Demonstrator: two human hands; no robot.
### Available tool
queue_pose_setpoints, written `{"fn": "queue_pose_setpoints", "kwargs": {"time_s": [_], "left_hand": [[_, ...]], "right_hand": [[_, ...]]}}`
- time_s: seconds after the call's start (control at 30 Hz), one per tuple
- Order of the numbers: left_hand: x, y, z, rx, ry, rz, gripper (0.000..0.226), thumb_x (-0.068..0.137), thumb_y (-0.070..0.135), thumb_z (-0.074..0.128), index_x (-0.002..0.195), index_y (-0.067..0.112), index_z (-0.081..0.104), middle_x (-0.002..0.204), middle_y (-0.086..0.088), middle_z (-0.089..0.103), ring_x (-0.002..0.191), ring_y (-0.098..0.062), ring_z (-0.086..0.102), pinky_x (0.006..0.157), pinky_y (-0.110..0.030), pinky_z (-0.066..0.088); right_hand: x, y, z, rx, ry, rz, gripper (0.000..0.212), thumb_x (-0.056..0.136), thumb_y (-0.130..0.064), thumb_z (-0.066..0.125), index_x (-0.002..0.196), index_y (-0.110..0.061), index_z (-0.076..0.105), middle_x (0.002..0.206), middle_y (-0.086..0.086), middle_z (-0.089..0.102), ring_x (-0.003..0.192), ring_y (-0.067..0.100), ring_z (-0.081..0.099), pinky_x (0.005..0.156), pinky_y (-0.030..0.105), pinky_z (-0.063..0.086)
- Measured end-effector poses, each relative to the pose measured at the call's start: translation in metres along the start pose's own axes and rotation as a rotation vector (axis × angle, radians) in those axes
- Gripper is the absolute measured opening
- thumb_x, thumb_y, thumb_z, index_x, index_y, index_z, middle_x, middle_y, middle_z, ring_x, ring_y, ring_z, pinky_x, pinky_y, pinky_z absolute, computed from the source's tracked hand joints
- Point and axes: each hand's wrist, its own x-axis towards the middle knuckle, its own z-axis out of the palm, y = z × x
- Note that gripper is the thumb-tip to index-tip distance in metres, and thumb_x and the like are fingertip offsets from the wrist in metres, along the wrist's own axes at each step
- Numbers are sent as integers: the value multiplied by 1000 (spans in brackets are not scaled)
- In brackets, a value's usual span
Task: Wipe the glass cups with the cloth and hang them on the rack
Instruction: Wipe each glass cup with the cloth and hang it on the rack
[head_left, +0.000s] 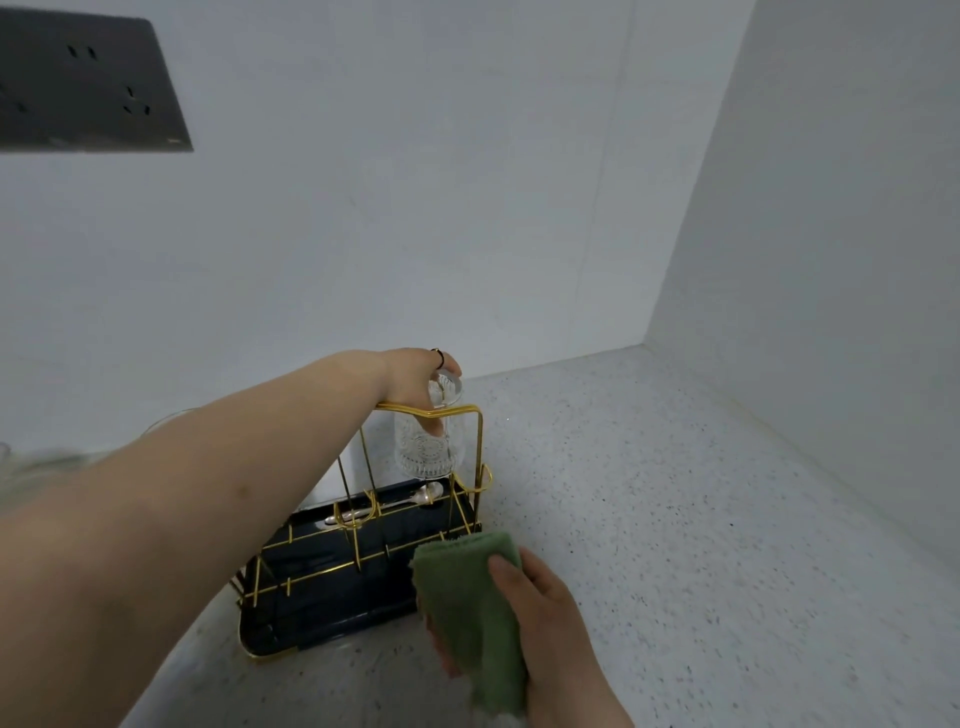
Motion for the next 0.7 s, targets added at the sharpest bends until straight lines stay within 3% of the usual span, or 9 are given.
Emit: {"fn": "queue_pose_setpoints", "kwargs": {"time_s": [0.3, 0.43, 0.53, 0.7], "left_hand": [[-5, -3, 1, -23, 17, -35, 88, 78, 29, 72, 146, 14, 18, 153, -5, 25, 140, -22, 26, 112, -33, 26], [-25, -9, -11, -187, 120, -45, 74, 85, 31, 63, 145, 13, 24, 151, -7, 28, 138, -24, 30, 108, -30, 27], [-56, -15, -24, -380, 302, -18, 53, 89, 26, 59, 136, 11, 41, 139, -9, 46, 127, -21, 44, 98, -25, 33], [-155, -48, -22, -741, 662, 27, 19, 90, 13, 56, 109, 16, 60, 100, 2, 62, 93, -9, 56, 76, -8, 39]], "right_hand": [[-4, 6, 3, -87, 14, -40, 18, 93, -16, 45, 84, -19, 61, 91, 9, 63, 89, 26, 58, 75, 34, 50], [-14, 2, 6, -96, 10, -56, 18, 92, -15, 45, 88, -16, 62, 85, 6, 63, 80, 22, 57, 63, 28, 50], [-20, -1, 13, -70, 3, -58, 17, 92, -13, 46, 87, -14, 62, 82, 7, 64, 76, 22, 59, 56, 27, 49], [-30, 5, 46, -94, -32, -64, 15, 91, -14, 47, 97, -12, 61, 100, 17, 62, 93, 35, 58, 67, 38, 52]]}}
